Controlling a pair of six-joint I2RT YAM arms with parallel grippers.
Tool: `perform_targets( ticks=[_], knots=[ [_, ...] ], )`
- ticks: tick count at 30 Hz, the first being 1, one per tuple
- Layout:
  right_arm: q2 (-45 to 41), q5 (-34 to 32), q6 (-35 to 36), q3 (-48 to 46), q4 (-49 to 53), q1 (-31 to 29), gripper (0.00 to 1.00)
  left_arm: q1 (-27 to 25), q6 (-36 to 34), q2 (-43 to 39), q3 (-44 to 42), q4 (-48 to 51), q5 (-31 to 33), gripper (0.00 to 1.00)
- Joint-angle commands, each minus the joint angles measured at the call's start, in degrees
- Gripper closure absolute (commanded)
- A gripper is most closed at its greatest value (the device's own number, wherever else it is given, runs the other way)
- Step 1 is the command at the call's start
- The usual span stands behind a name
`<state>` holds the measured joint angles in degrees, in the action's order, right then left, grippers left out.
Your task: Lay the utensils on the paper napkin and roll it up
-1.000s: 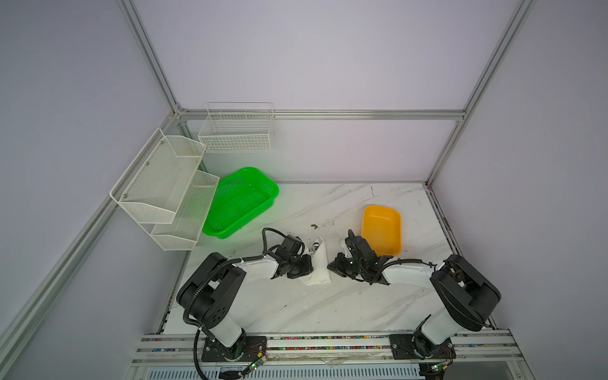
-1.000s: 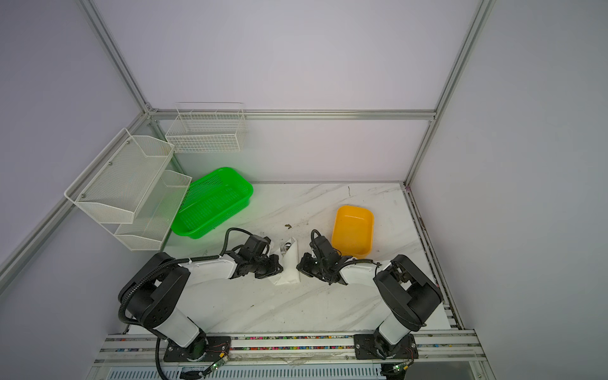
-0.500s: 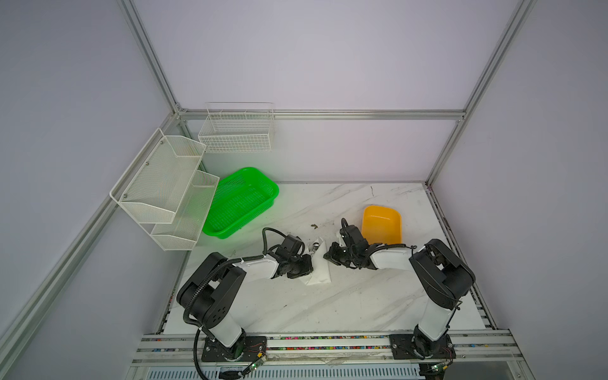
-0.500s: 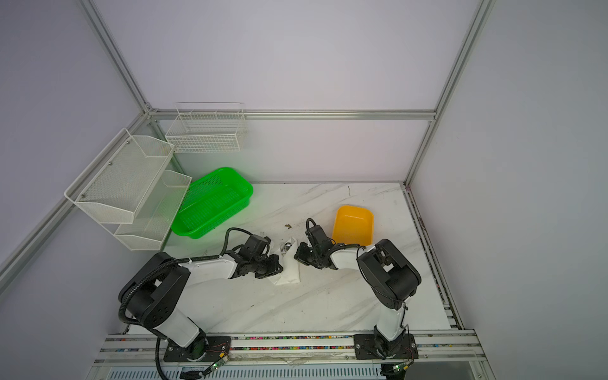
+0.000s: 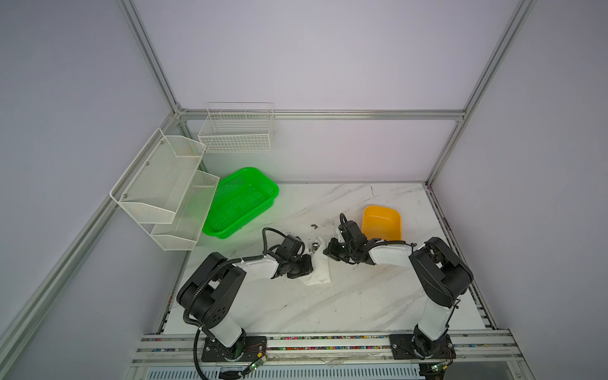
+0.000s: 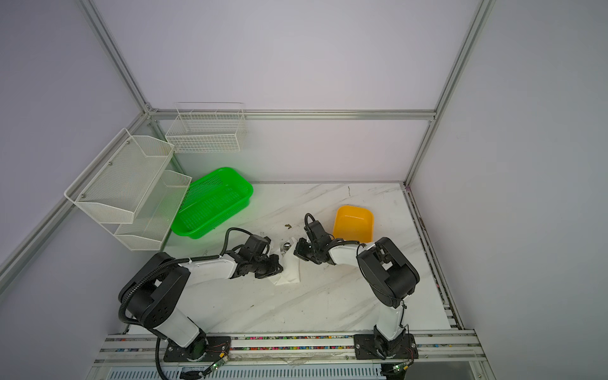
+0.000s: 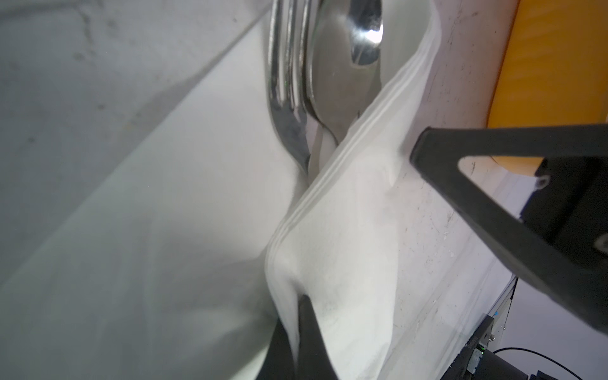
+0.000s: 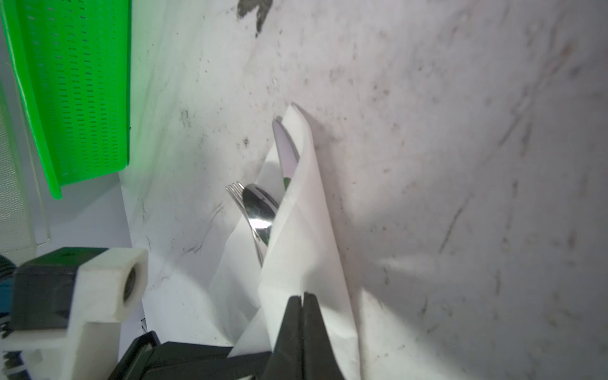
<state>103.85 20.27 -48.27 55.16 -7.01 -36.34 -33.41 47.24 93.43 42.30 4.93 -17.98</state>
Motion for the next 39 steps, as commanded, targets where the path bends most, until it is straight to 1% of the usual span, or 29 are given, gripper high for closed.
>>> perform_targets(
  ticks=[1, 11, 16, 20, 23, 27, 32, 34, 39],
  knots=[
    [1.93, -1.44, 1.81, 2.41, 1.47, 1.10, 0.95, -0.08, -1.45, 0.44, 4.14, -0.14, 0.14, 0.97],
    [7.88, -4.22, 4.03, 6.78, 5.07, 2.23, 0.95, -0.08, -1.45, 0.14, 3.99, 0.08, 0.08, 0.97],
    [7.49, -5.32, 4.71, 7.88, 6.98, 2.55, 0.95, -0.09, -1.36, -0.13, 3.72, 0.16, 0.16, 0.97],
    [5.49, -4.25, 6.73, 9.13, 7.62, 2.59, 0.95, -0.07, -1.33, -0.26, 3.73, 0.17, 0.22, 0.97],
    [4.46, -1.92, 7.47, 8.96, 6.25, 2.59, 0.94, -0.08, -1.36, -0.26, 3.85, 0.17, 0.27, 0.97],
    [5.02, 0.69, 7.60, 9.06, 4.74, 2.58, 0.94, -0.06, -1.28, -0.11, 4.01, 0.17, 0.25, 0.97],
    [5.47, 1.24, 7.44, 8.26, 3.58, 2.55, 0.93, -0.10, -1.28, -0.24, 3.92, 0.09, 0.24, 0.97],
    [6.69, 2.71, 7.64, 8.67, 3.38, 2.49, 0.93, -0.09, -1.28, -0.26, 3.92, 0.14, 0.22, 0.97],
    [8.46, -0.01, 8.04, 9.63, 5.91, 2.58, 0.93, -0.13, -1.19, -0.25, 3.87, 0.16, 0.11, 0.97]
  ],
)
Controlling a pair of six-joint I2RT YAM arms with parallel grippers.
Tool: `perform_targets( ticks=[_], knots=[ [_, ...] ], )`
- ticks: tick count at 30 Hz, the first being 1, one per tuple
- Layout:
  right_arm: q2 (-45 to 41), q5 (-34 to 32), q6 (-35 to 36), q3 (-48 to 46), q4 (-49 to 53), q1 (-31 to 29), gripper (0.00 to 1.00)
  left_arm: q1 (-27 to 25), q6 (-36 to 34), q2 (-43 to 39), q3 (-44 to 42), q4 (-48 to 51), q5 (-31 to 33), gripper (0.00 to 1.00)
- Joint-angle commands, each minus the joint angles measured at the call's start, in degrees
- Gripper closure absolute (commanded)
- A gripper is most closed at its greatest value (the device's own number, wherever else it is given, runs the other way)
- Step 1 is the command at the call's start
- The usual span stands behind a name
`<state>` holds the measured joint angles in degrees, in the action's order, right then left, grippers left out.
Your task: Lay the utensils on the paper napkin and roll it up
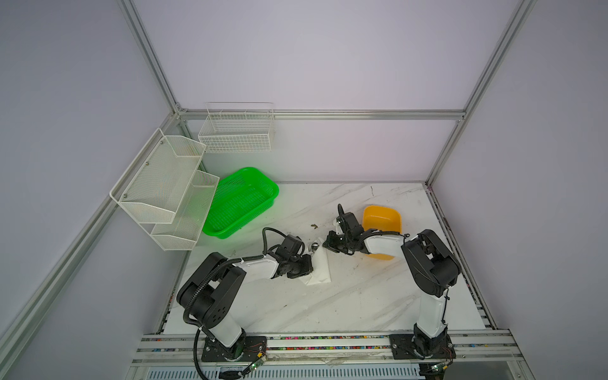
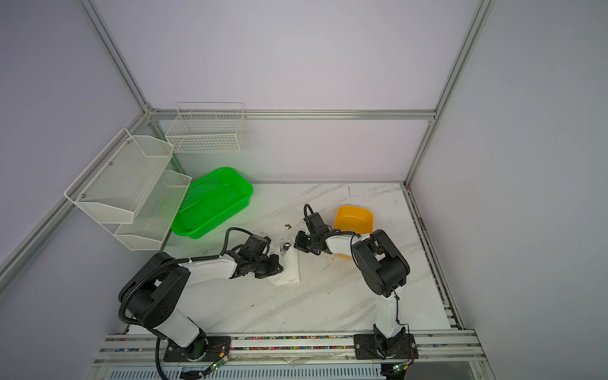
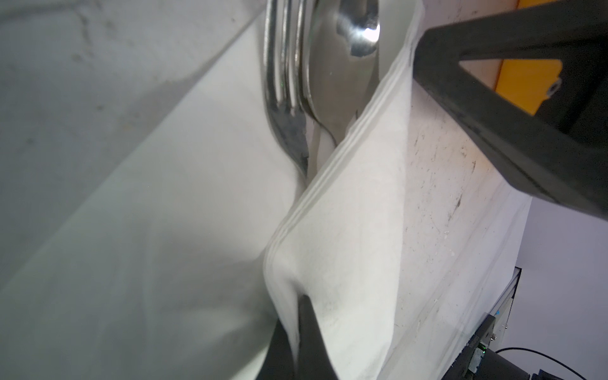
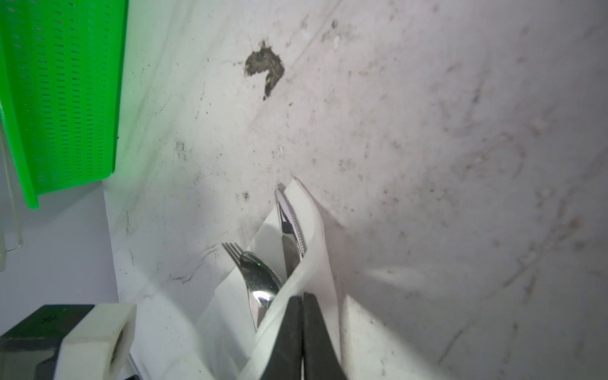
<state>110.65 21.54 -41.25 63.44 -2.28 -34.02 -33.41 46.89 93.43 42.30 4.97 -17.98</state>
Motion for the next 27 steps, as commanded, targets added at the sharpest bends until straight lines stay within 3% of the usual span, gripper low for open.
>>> perform_targets(
  ticks=[1, 9, 14, 22, 27],
  knots=[
    [2.21, -2.37, 1.15, 1.79, 2.26, 0.27, 0.93, -0.08, -0.84, -0.26, 3.92, 0.13, 0.14, 0.97],
    [2.81, -4.74, 1.46, 3.07, 5.89, 0.27, 0.93, -0.09, -1.02, -0.79, 3.71, 0.48, 0.22, 0.97],
    [-2.40, -4.23, 4.16, 3.37, 9.24, 0.27, 0.91, -0.08, -0.92, -1.20, 3.62, 0.48, 0.30, 0.97],
    [-14.45, 3.46, 0.24, -7.09, 5.72, -1.84, 0.89, -0.06, -0.84, -1.41, 3.82, 0.49, 0.45, 0.96],
    [-16.87, 2.46, -3.15, -11.48, 5.05, -7.17, 0.88, -0.15, -1.02, -1.08, 4.12, 0.71, 0.49, 0.95]
  ],
)
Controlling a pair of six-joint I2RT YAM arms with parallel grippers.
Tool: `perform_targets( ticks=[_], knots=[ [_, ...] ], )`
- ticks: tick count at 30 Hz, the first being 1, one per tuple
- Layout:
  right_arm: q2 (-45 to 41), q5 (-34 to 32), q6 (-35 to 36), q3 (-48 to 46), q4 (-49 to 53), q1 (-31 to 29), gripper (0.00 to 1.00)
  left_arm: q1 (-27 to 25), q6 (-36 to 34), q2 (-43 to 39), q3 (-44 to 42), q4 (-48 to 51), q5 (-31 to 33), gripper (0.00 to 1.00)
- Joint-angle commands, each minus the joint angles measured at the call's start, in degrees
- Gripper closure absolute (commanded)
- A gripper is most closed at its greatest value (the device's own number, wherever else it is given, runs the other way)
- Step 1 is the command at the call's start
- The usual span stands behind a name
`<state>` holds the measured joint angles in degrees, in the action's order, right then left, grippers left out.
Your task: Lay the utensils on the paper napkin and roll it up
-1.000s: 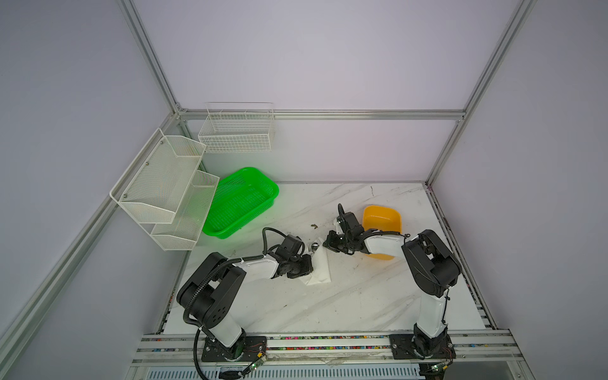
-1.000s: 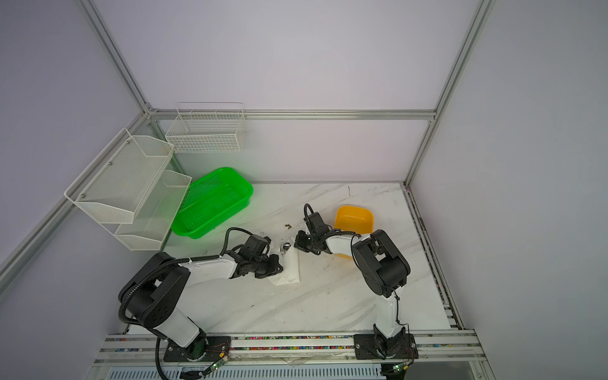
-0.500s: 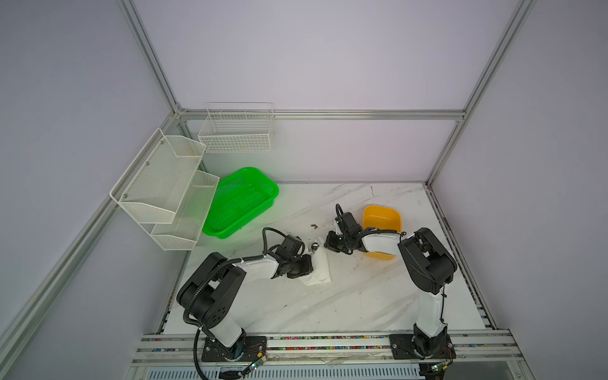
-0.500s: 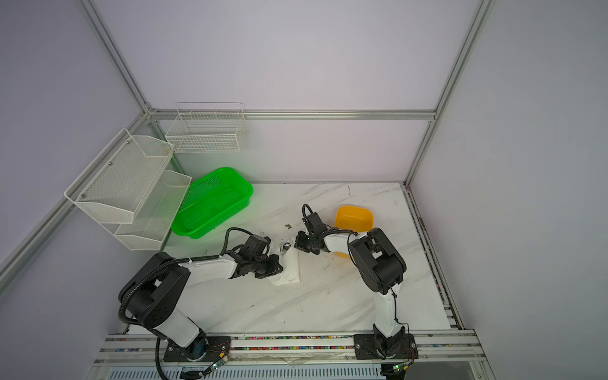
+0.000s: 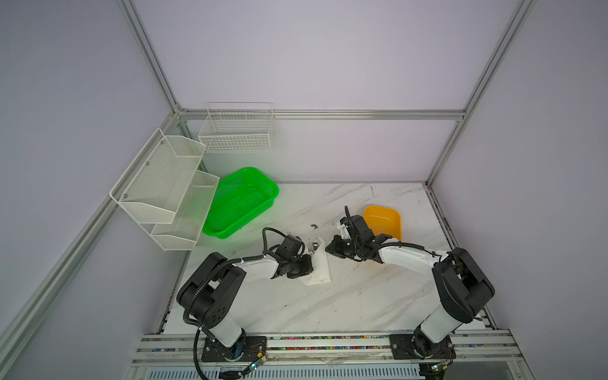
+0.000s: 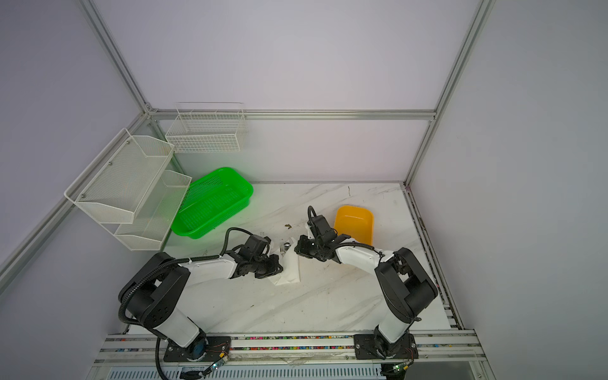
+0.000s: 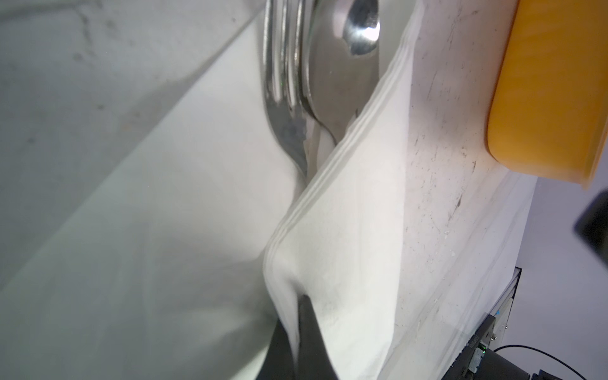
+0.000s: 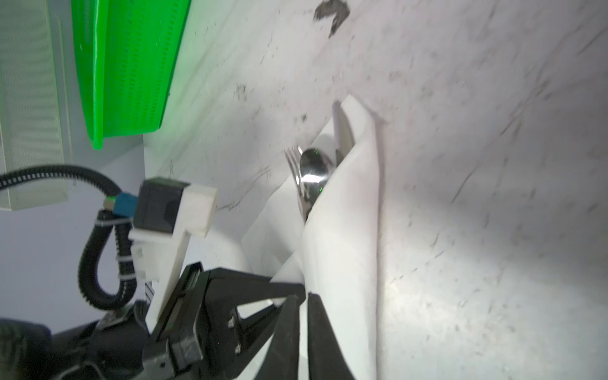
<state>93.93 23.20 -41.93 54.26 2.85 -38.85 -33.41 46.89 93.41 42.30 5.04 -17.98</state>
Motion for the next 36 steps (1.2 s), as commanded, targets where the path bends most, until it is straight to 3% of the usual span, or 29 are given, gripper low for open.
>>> perform_targets(
  ticks=[1, 9, 14, 26, 32, 36],
  knots=[
    [0.25, 0.79, -3.11, -2.72, -0.47, -3.56, 0.89, -0.08, -0.93, -0.95, 4.12, 0.59, 0.36, 0.95],
    [5.44, -0.57, -4.56, -1.33, -0.33, -9.08, 0.94, -0.11, -0.84, -0.65, 4.16, 0.50, 0.48, 0.95],
    [5.50, -3.72, -4.04, -0.81, 1.97, -9.14, 0.94, -0.08, -0.91, -0.78, 4.07, 0.53, 0.36, 0.95],
    [7.45, -3.78, -4.89, -1.88, -0.48, -9.17, 0.94, -0.10, -0.84, -1.18, 3.93, 0.38, 0.22, 0.95],
    [7.81, -4.03, -4.76, -2.40, -0.39, -9.15, 0.94, -0.02, -0.83, -3.50, 3.75, 2.09, 1.18, 0.86],
    [8.31, -3.96, -4.88, -2.48, -0.54, -9.14, 0.94, -0.08, -0.85, -6.10, 2.88, 3.92, 2.61, 0.73]
  ],
)
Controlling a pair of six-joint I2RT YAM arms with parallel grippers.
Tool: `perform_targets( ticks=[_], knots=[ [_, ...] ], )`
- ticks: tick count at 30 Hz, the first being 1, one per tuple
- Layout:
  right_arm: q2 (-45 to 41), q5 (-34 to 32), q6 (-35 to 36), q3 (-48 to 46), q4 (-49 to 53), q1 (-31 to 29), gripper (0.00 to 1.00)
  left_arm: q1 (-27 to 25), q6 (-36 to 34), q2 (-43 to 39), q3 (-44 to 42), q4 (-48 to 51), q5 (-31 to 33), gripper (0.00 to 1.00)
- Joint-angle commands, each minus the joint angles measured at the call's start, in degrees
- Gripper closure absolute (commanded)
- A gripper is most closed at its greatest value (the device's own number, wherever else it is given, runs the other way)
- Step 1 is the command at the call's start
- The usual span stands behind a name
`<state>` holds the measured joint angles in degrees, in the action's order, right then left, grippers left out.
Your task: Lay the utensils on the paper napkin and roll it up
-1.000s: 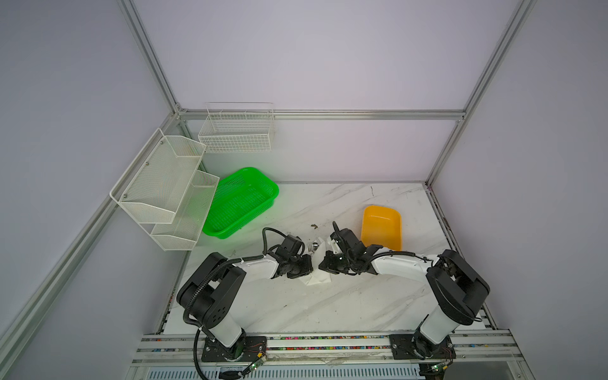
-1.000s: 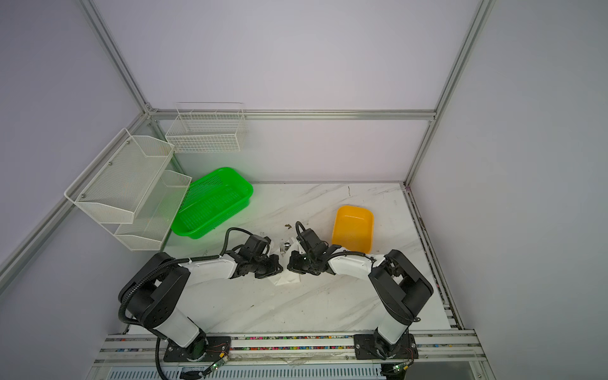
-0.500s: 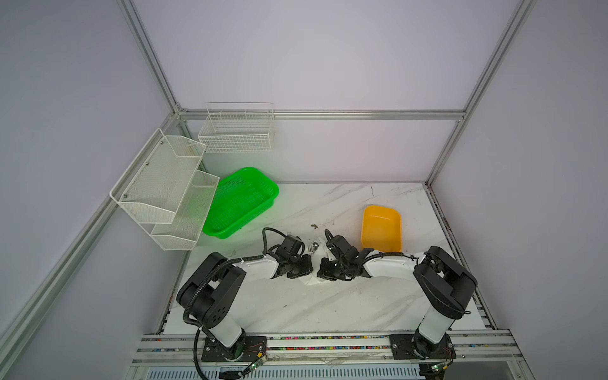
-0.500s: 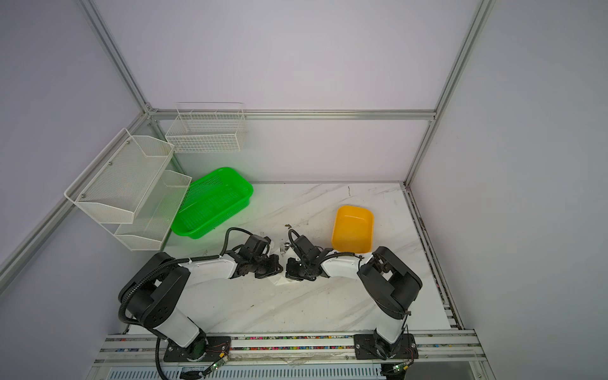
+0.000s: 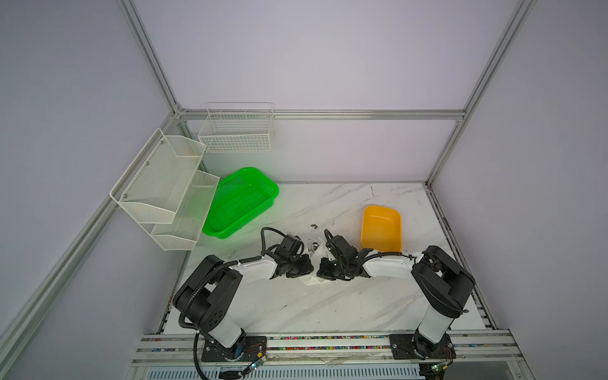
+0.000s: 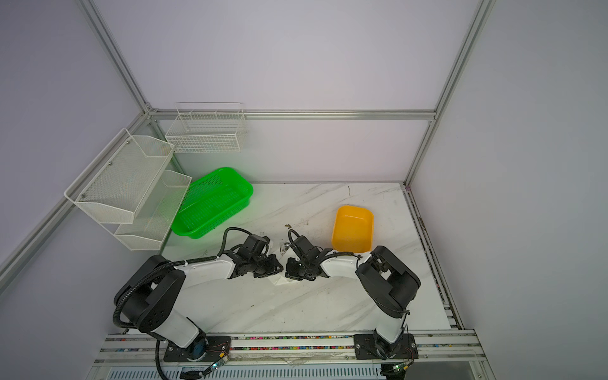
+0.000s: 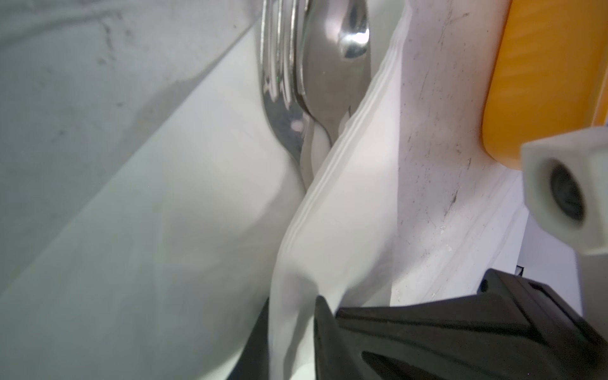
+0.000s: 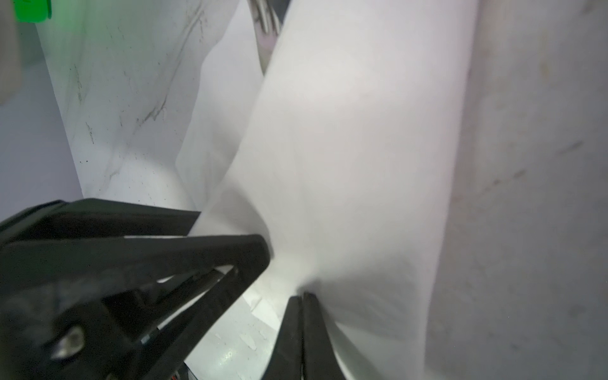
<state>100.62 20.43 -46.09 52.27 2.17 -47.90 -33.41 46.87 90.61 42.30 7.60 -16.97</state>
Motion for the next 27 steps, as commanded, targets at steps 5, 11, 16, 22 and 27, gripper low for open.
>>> perform_targets(
  ticks=[5, 11, 16, 22, 27],
  knots=[
    [1.37, -1.35, -0.67, -0.50, 0.34, -0.10, 0.94, 0.44, -0.52, -8.27, 0.32, 4.15, 5.37, 0.48],
    [1.73, -1.23, -0.49, -0.16, 0.61, -0.13, 0.94, 4.57, -1.13, -12.68, -3.11, 6.87, 5.35, 0.36],
    [1.60, -1.33, -0.02, -0.04, 1.32, -0.14, 0.94, 7.44, -2.02, -12.64, -4.01, 7.78, 4.19, 0.36],
    [1.60, -1.84, -0.29, -0.06, 1.38, -0.17, 0.94, 9.23, -2.58, -11.04, -4.60, 6.15, 2.68, 0.37],
    [1.47, -1.97, -0.40, -0.22, 1.44, -0.12, 0.94, 9.77, -2.75, -8.39, -4.68, 5.73, 2.39, 0.38]
  ],
)
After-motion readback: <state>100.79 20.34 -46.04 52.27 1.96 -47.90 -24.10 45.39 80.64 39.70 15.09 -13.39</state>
